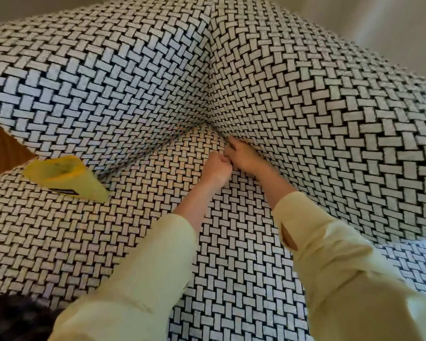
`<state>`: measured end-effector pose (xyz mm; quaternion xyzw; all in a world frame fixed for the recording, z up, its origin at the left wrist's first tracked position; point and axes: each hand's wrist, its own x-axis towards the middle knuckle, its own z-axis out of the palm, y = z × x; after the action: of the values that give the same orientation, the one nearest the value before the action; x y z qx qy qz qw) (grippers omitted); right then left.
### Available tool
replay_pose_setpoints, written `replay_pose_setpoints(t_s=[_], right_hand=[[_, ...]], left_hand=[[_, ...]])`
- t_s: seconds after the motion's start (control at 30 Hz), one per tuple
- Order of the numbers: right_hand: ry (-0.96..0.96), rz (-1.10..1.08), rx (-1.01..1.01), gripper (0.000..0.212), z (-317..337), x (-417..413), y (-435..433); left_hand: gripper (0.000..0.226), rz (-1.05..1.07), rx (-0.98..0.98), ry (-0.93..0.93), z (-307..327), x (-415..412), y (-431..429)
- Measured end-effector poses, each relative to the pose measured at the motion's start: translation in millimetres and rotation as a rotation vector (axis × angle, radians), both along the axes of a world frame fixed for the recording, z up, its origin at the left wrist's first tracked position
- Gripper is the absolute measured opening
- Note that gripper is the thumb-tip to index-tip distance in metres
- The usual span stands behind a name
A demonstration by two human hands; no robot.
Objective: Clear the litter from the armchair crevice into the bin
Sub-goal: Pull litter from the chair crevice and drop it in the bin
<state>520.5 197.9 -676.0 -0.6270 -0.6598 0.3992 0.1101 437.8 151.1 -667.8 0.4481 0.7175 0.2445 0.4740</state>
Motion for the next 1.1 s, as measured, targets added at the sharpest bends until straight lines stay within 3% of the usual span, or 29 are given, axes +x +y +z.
replay_pose_setpoints(t_s=[0.07, 0.3, 0.5, 0.63, 0.87, 1.1], right_hand=[[0.008, 0.029, -0.056, 0.049, -8, -2, 14], [0.067, 0.004, -0.136, 0.05, -22, -9, 32], [0.034, 0.014, -0.12, 0.05, -26, -1, 24], [0.024, 0.0, -0.224, 0.056, -22, 13, 8], [-0.158, -0.095, -0.34, 0.088, -16, 40, -27], [-0.286, -0.196, -0.275, 0.081, -7, 54, -61]], left_hand=[[0.012, 0.064, 0.029, -0.034, -6, 0, 11], [0.033, 0.192, 0.103, -0.109, -20, 0, 39], [0.035, 0.11, 0.121, -0.102, -22, -1, 26], [0.013, 0.078, 0.044, -0.056, -9, -1, 14], [0.017, 0.005, -0.022, -0.033, 6, 12, -13], [0.017, -0.143, 0.003, -0.007, 29, 31, -41]])
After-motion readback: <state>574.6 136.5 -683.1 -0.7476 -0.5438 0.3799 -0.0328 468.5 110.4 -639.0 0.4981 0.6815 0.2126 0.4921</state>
